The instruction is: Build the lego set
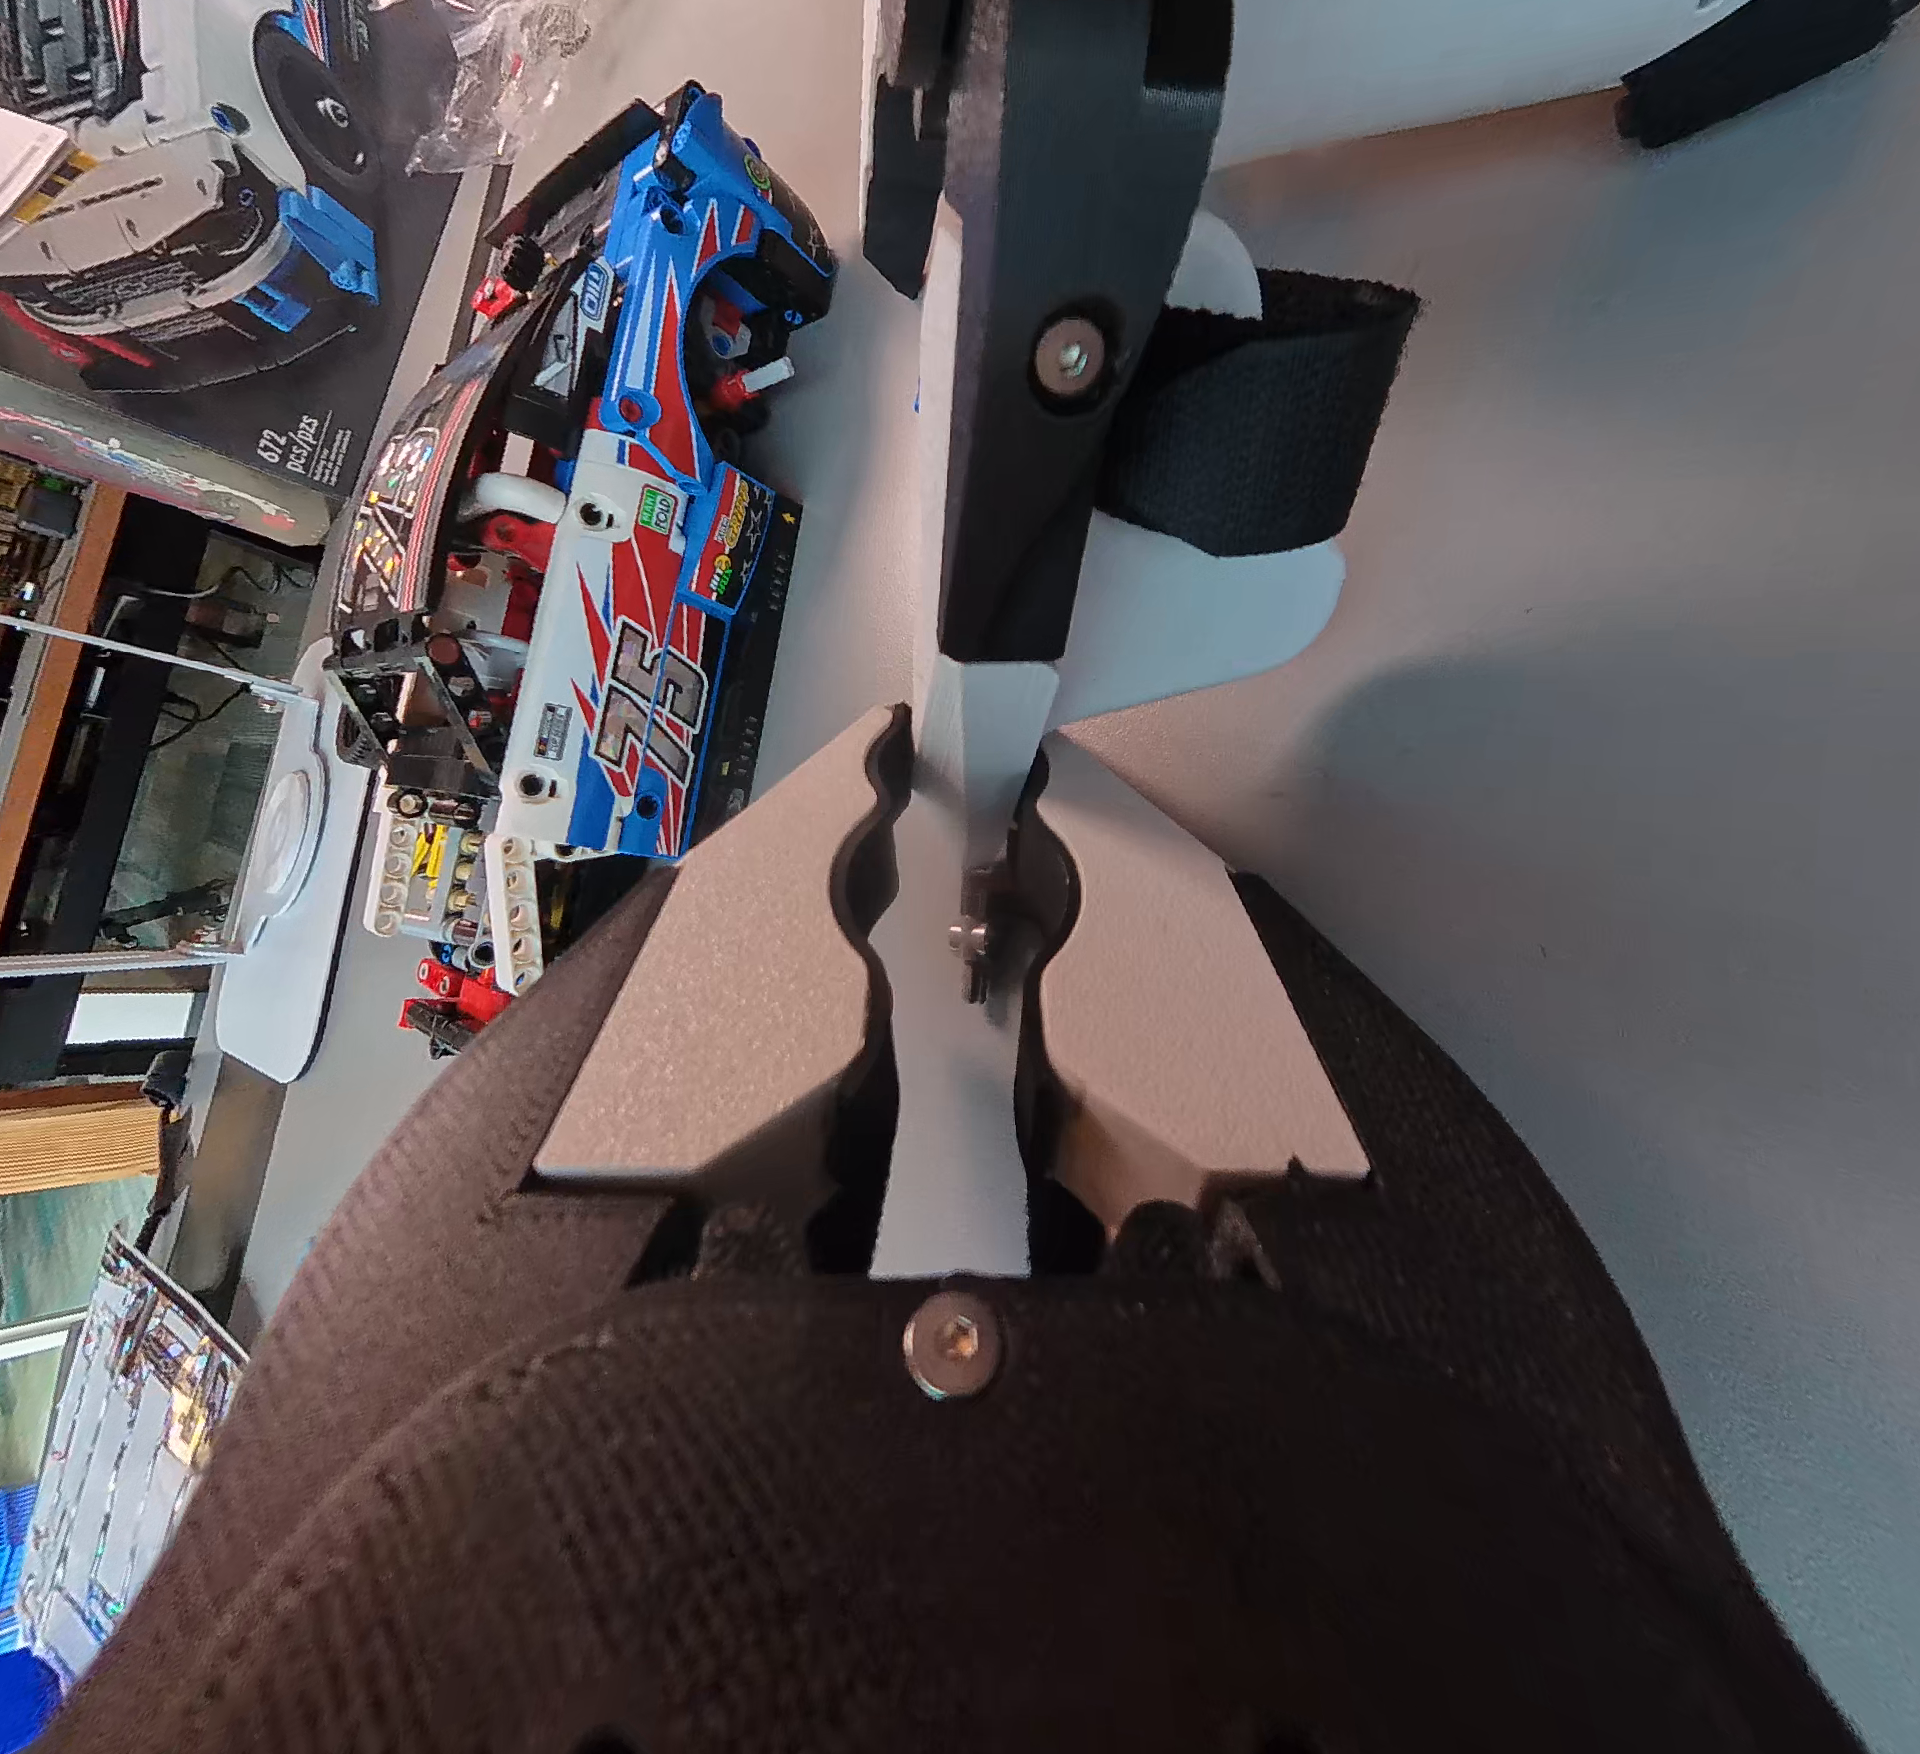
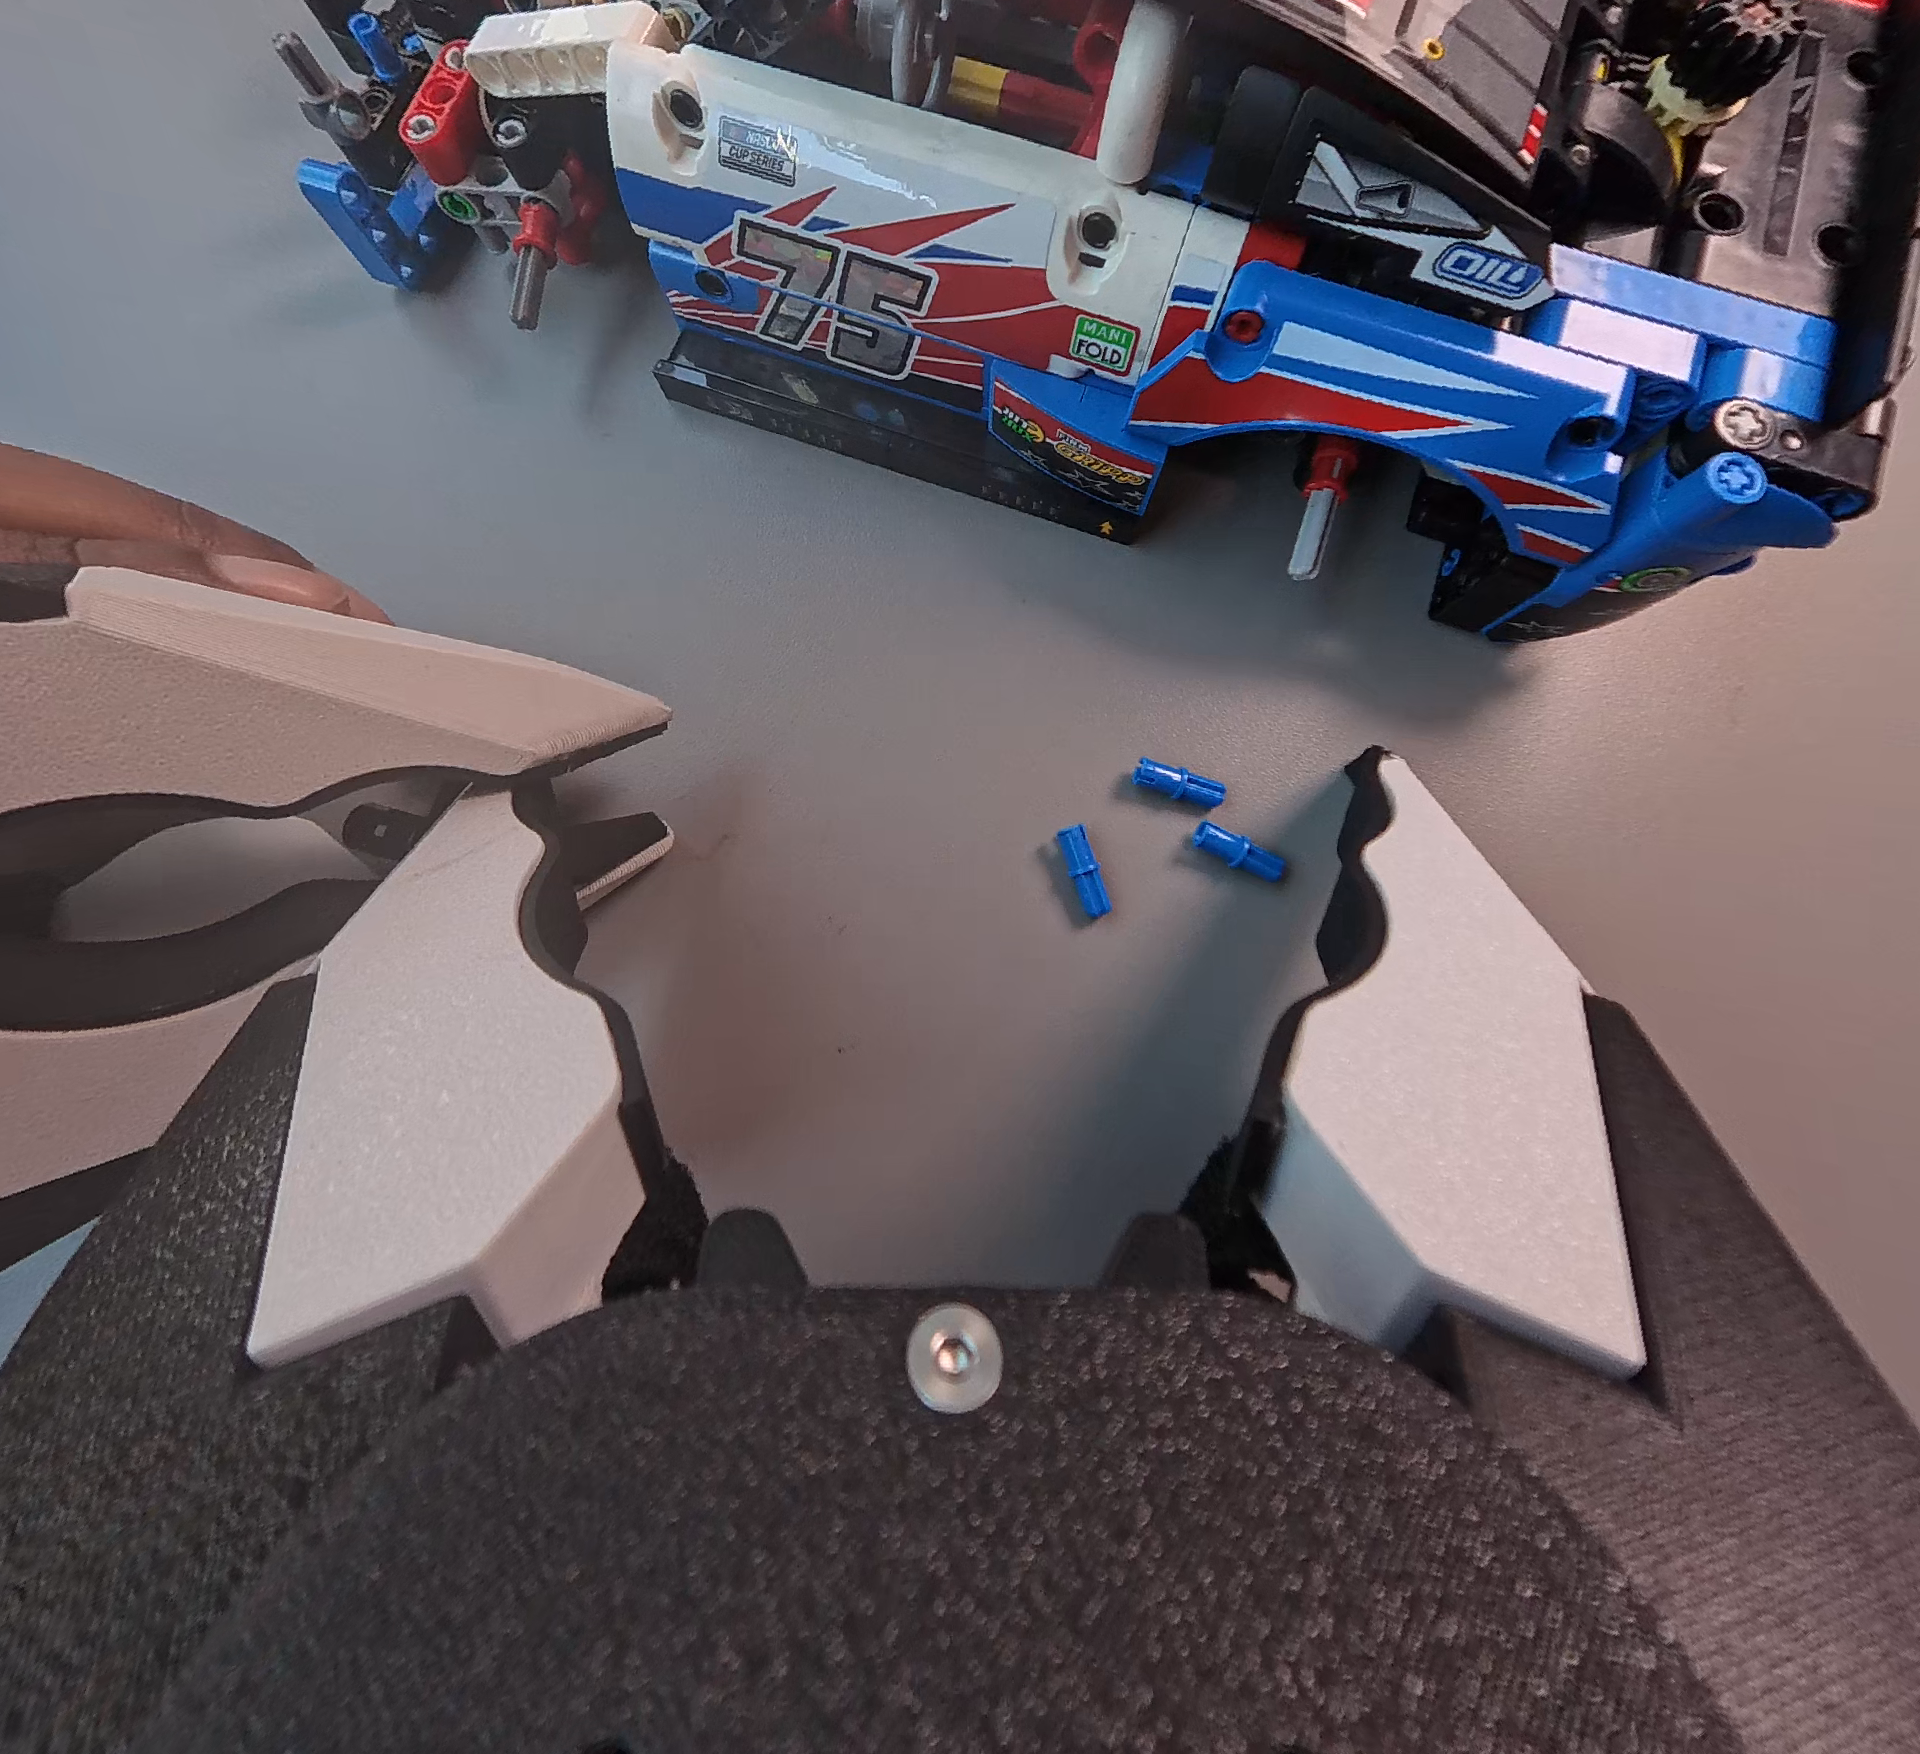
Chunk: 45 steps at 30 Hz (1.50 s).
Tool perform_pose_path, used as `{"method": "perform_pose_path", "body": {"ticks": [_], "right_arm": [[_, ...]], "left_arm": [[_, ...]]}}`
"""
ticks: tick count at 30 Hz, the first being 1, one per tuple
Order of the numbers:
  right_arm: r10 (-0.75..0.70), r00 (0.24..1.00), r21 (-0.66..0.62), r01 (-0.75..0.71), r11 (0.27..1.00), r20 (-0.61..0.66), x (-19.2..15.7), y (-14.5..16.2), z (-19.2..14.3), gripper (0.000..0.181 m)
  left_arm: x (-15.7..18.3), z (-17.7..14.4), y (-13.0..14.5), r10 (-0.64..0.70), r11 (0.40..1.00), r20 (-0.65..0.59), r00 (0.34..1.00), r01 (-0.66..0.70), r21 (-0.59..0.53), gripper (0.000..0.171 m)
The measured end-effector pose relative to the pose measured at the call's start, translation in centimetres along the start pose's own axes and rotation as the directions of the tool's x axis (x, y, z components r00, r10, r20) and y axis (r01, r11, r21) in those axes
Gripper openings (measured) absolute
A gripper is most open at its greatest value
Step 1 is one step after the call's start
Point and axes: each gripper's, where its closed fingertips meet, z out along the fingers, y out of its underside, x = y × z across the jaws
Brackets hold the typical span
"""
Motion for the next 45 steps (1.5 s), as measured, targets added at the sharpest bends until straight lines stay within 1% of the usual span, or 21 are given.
{"method": "perform_pose_path", "body": {"ticks": [5,8,10,14,19,20,21,23,25,26,27,28,30,31,32,33,34,36,37,41,45], "right_arm": [[0.016,0.999,0.023,-0.017,1.0,0.038,-0.2,-0.2,-0.3,0.143],[0.045,0.993,0.062,-0.051,0.997,0.107,-0.6,-0.6,-0.8,0.14],[0.011,0.98,0.074,-0.027,0.997,0.199,-1.0,-1.0,-0.8,0.141],[-0.008,0.965,0.089,-0.016,0.996,0.261,-1.1,-0.8,-1.4,0.139],[-0.014,0.966,0.086,-0.008,0.996,0.26,-1.2,-0.8,-1.3,0.136],[-0.001,0.965,0.09,-0.024,0.996,0.261,-1.3,-0.7,-1.5,0.133],[0.012,0.959,0.102,-0.043,0.994,0.283,-1.7,-0.6,-2.0,0.12],[0.018,0.915,0.094,-0.061,0.994,0.402,-3.1,-0.5,-2.8,0.084],[0.012,0.906,0.087,-0.053,0.995,0.423,-3.3,-0.5,-3.0,0.079],[-0.052,0.93,0.173,-0.013,0.985,0.364,-2.8,-1.4,-3.3,0.088],[-0.128,0.948,0.263,0.049,0.964,0.293,-2.4,-2.4,-4.1,0.098],[-0.2,0.954,0.345,0.115,0.932,0.223,-2.1,-3.7,-5.1,0.104],[-0.288,0.955,0.497,0.215,0.841,0.075,-1.3,-6.1,-7.8,0.079],[-0.281,0.957,0.555,0.197,0.808,0.07,-1.2,-7.1,-9.2,0.059],[-0.282,0.953,0.612,0.156,0.775,0.115,-1.5,-7.9,-10.7,0.042],[-0.29,0.943,0.657,0.114,0.745,0.165,-1.9,-8.6,-12.0,0.015],[-0.297,0.931,0.698,0.069,0.713,0.212,-2.3,-9.3,-13.2,0.0],[-0.32,0.895,0.771,-0.04,0.635,0.31,-3.4,-11.0,-15.5,0.0],[-0.338,0.867,0.788,-0.096,0.608,0.367,-4.2,-11.7,-16.3,0.0],[-0.414,0.749,0.773,-0.201,0.601,0.517,-6.4,-13.5,-17.0,0.0],[-0.497,0.547,0.705,-0.272,0.655,0.673,-9.9,-14.1,-17.3,0.003]], "left_arm": [[-0.3,-0.4,-0.6,0.092,0.996,0.061,0.994,-0.093,0.011,0.016],[-0.7,-0.9,-1.5,0.164,0.985,0.125,0.979,-0.168,0.025,0.016],[-0.8,-1.2,-2.0,0.186,0.98,0.151,0.971,-0.194,0.038,0.016],[-0.5,-1.4,-2.8,0.224,0.971,0.174,0.959,-0.234,0.038,0.017],[-0.5,-1.3,-2.6,0.256,0.964,0.187,0.948,-0.266,0.027,0.017],[-0.5,-1.4,-2.8,0.256,0.963,0.188,0.948,-0.268,0.037,0.017],[-0.3,-1.4,-3.2,0.257,0.962,0.188,0.948,-0.27,0.05,0.017],[-0.4,-1.2,-3.4,0.295,0.951,0.205,0.933,-0.307,0.027,0.017],[-0.7,-1.4,-3.8,0.278,0.955,0.213,0.937,-0.294,0.048,0.017],[-1.0,-2.0,-4.3,0.26,0.955,0.225,0.939,-0.285,0.083,0.016],[-1.3,-2.7,-4.9,0.225,0.957,0.233,0.946,-0.26,0.13,0.016],[-1.8,-3.5,-5.5,0.166,0.962,0.237,0.957,-0.21,0.176,0.023],[-2.9,-5.1,-6.5,0.021,0.959,0.194,0.981,-0.074,0.272,0.04],[-3.4,-5.8,-6.7,-0.078,0.944,0.149,0.986,0.025,0.329,0.041],[-3.8,-6.4,-6.9,-0.194,0.911,0.071,0.978,0.153,0.382,0.041],[-3.9,-6.8,-7.0,-0.309,0.858,-0.042,0.95,0.297,0.418,0.039],[-4.1,-7.1,-7.2,-0.408,0.787,-0.159,0.899,0.434,0.439,0.037],[-4.5,-7.4,-7.2,-0.519,0.647,-0.331,0.788,0.615,0.451,0.031],[-4.5,-7.3,-7.1,-0.539,0.606,-0.39,0.746,0.666,0.436,0.031],[-4.2,-6.8,-6.9,-0.563,0.55,-0.465,0.683,0.73,0.406,0.031],[-4.8,-6.6,-6.8,-0.591,0.483,-0.517,0.619,0.785,0.388,0.027]]}}
